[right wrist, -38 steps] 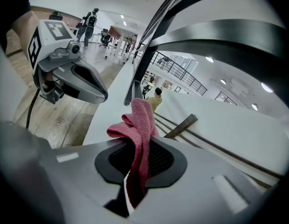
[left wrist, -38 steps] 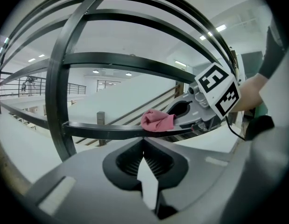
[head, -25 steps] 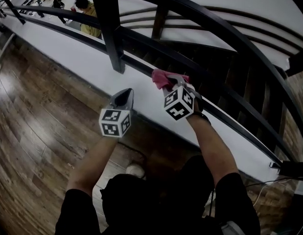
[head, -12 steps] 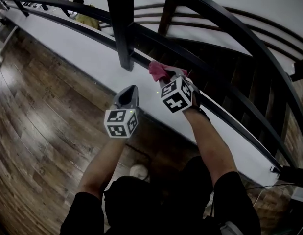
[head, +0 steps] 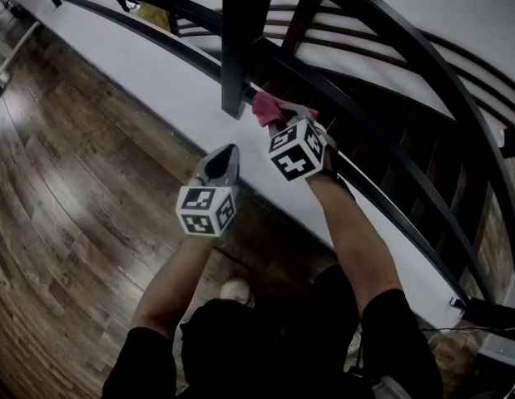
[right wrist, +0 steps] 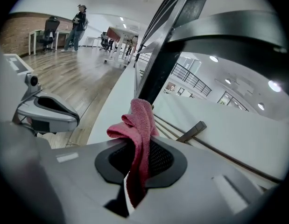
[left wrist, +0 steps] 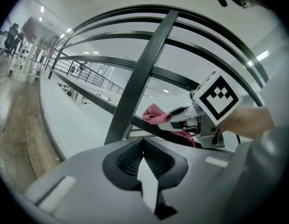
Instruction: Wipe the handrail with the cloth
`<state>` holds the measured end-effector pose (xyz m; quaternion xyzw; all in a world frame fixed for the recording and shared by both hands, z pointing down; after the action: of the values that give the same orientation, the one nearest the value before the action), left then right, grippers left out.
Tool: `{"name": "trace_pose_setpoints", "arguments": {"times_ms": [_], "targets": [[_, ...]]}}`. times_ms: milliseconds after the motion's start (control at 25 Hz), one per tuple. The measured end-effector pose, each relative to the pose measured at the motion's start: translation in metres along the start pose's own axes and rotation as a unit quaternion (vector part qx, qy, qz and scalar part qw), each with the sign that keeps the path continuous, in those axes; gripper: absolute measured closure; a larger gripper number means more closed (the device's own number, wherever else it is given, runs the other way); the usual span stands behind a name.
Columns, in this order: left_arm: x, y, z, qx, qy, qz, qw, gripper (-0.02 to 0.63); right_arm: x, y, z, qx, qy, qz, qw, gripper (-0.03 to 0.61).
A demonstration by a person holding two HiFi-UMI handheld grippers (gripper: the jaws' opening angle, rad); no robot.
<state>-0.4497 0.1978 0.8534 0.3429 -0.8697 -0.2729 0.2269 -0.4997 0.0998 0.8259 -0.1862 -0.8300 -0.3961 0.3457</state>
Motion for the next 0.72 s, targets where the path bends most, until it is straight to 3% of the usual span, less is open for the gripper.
{"name": "trace_pose_setpoints", "arguments": {"times_ms": [520,720], "targets": [[-0.021,0.012,-0.006,-0.037,-0.001,-0.004,0.9993,0.614,0.023,-0.004,0.022,0.011,-0.004,-0.005,1.0,0.528],[-0.03,0.01,-0.006,-0.02,-0.007,0.0,0.9998,0.614,0.006,0.011,0.039,0.037,-0.09,0.016,0.995,0.528]]}}
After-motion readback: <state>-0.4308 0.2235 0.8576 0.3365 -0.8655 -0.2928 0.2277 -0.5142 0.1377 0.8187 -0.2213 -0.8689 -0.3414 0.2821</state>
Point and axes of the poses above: the fingertips, and each gripper's own axes: x forward along the fingers, y to its left, z out of its top, the point moved 1 cm from there along -x, backward along the fingers, and after that the axes turned 14 degrees about -x, right-handed, at the moved point
